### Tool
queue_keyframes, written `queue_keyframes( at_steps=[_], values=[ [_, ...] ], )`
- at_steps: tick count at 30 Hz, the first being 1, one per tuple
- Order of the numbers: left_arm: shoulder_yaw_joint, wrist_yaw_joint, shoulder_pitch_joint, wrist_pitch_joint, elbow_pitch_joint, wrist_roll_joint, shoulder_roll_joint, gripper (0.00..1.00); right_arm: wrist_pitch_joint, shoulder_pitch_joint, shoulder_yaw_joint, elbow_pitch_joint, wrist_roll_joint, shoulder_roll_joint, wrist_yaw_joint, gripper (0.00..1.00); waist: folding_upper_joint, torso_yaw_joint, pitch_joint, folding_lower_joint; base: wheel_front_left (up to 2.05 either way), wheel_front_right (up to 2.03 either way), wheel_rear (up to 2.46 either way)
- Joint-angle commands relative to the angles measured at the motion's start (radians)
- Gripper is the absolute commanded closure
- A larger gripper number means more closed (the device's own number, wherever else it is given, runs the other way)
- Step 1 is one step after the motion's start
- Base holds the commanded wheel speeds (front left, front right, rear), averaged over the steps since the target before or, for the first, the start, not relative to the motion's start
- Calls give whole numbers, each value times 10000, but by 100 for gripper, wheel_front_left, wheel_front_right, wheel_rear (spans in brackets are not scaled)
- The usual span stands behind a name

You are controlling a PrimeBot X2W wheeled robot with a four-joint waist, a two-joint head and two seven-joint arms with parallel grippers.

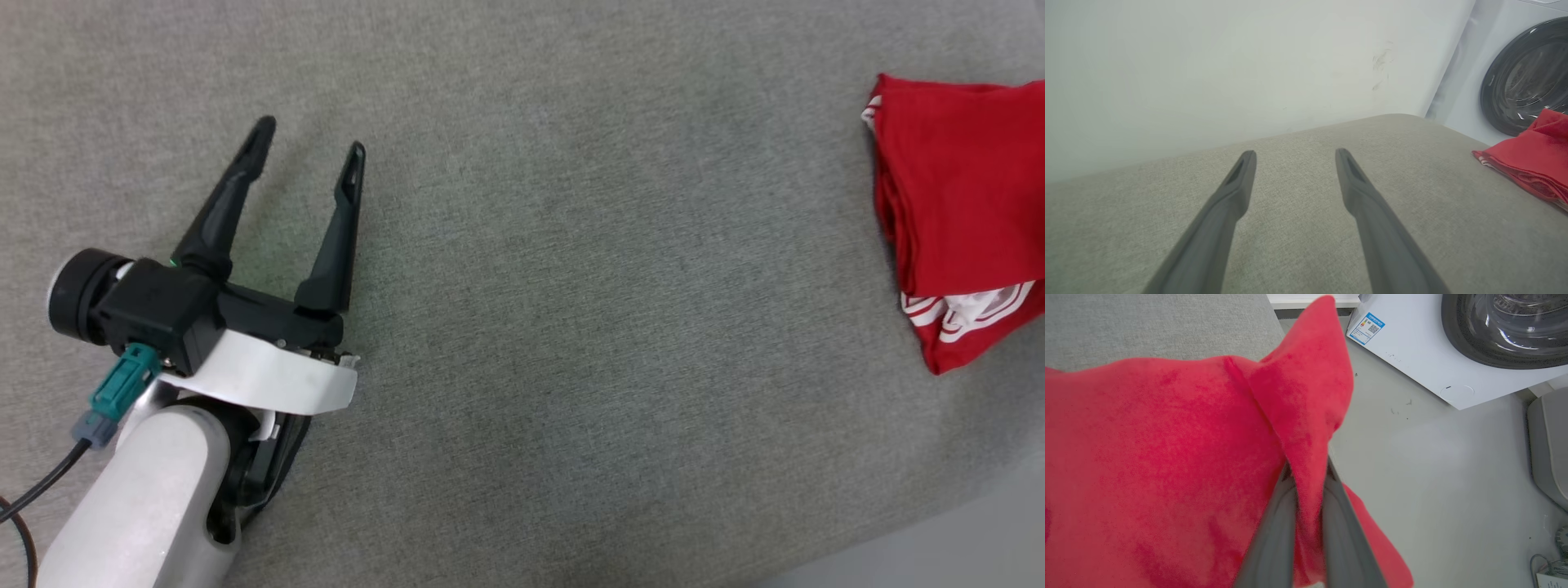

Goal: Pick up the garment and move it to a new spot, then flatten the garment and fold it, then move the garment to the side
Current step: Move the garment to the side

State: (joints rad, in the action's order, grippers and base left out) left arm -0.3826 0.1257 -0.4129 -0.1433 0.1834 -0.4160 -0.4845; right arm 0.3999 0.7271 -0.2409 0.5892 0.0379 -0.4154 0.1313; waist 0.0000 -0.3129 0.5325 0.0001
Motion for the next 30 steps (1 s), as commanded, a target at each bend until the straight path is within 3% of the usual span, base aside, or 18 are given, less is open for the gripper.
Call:
queue_keyframes(
  at_steps=[1, 2, 7, 13, 21, 24, 30],
  values=[
    [-10, -29, -202, 53, 75, 82, -43, 0, -241, 223, -396, 224, -184, 299, -9, 69, 0, 38, 362, -1, 0, 0, 0],
    [-47, -56, -275, 88, 72, 63, -68, 0, -784, 361, -984, 555, -774, 706, -9, 0, 0, 107, 467, -1, 0, 0, 0],
    [-45, -34, -147, -15, -122, -12, -49, 0, -1597, 449, -1929, 884, -1722, 1116, -11, 0, 0, 128, 348, -1, 0, 0, 0],
    [-34, 118, 467, -328, -555, -264, 139, 0, -2230, 300, -2279, 727, -2311, 1378, -9, 0, 0, 141, -496, -1, 0, 0, 0],
    [147, 549, 1782, -783, -1175, -730, 556, 0, -2832, -877, -1202, -45, -1992, 1949, -9, 0, 0, 240, -2461, -1, 0, 0, 0],
    [133, 761, 2438, -909, -1352, -911, 828, 0, -3233, -2288, -643, -1094, -1133, 2338, -9, 0, 0, 740, -3456, -1, 0, 0, 0],
    [199, 922, 3001, -1010, -1632, -1164, 1119, 0, -3602, -3956, 27, -2316, -226, 2909, -9, 0, 0, 1423, -4313, -1, 0, 0, 0]
  ],
)
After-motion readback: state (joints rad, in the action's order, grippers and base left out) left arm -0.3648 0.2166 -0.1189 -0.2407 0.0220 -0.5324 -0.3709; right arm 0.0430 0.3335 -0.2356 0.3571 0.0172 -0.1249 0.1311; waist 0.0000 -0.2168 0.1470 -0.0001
